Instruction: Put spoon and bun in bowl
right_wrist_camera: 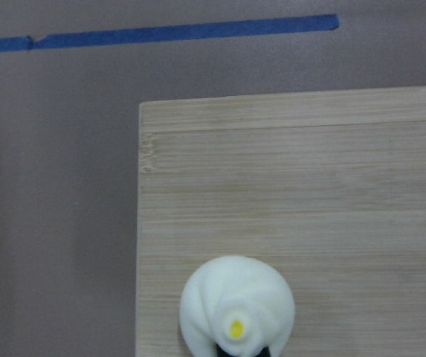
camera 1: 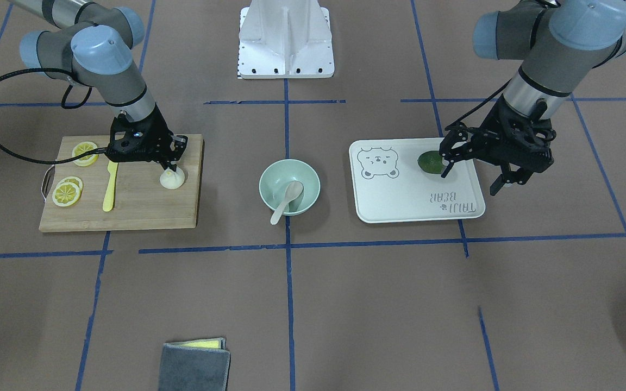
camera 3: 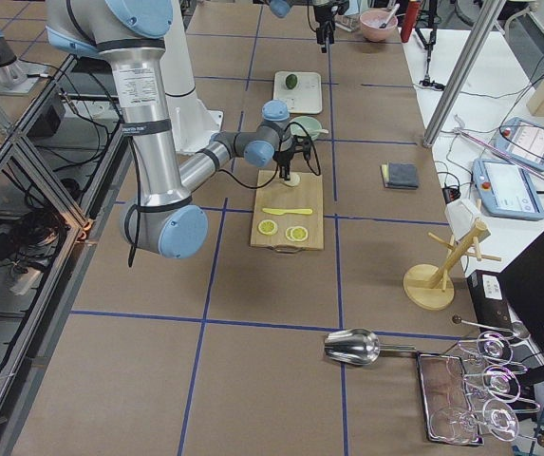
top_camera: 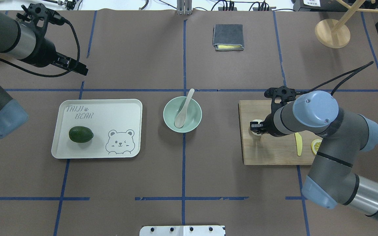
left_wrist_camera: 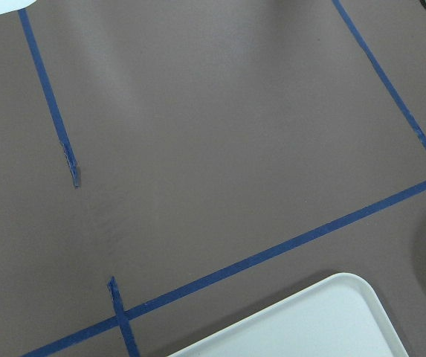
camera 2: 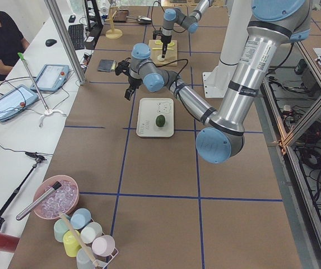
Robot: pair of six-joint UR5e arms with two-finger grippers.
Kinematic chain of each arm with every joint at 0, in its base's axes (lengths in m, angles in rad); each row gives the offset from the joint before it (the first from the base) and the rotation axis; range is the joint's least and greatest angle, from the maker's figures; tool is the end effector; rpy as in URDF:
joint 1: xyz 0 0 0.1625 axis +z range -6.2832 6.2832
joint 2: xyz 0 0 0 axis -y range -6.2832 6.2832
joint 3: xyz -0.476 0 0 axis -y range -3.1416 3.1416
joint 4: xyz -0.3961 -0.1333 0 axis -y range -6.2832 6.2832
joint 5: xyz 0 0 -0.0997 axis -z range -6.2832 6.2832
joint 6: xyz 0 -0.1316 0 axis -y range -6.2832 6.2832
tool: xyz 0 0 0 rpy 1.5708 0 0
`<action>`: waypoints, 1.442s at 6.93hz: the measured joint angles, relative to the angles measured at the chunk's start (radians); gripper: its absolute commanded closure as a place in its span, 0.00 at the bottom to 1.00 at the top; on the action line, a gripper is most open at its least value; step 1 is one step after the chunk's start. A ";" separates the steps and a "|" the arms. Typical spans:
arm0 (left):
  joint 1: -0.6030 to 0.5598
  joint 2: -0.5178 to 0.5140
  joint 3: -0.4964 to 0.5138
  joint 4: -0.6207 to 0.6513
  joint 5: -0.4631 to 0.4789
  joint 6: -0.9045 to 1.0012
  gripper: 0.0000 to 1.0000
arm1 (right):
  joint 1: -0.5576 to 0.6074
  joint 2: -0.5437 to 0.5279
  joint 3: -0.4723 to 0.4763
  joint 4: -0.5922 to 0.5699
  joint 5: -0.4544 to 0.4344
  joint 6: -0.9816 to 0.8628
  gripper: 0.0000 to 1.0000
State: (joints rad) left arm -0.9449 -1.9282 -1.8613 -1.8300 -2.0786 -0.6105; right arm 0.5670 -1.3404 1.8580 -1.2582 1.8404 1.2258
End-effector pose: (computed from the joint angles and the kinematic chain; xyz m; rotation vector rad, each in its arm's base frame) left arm 0.3155 -0.5547 0.3617 0.4493 0.8992 0.2443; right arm -0.4650 -0.4126 0.4419 0.1353 -0.8524 0.0962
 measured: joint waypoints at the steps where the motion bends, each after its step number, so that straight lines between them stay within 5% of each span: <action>1: 0.000 0.000 0.000 0.000 0.000 0.000 0.01 | 0.007 0.007 0.010 0.000 0.000 -0.001 1.00; 4: -0.001 0.004 -0.006 0.000 0.000 -0.001 0.01 | 0.025 0.191 0.018 -0.095 -0.005 0.013 1.00; 7: -0.001 0.011 -0.010 0.000 -0.001 -0.002 0.01 | -0.021 0.439 -0.116 -0.159 -0.015 0.130 0.98; 8: -0.002 0.012 -0.010 0.000 -0.001 -0.002 0.01 | -0.042 0.473 -0.151 -0.146 -0.017 0.152 0.42; 10: -0.002 0.013 -0.011 0.000 0.000 -0.003 0.01 | -0.071 0.488 -0.200 -0.105 -0.033 0.173 0.17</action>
State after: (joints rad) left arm -0.9465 -1.9155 -1.8721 -1.8300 -2.0783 -0.6134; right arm 0.4960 -0.8523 1.6577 -1.3635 1.8077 1.3989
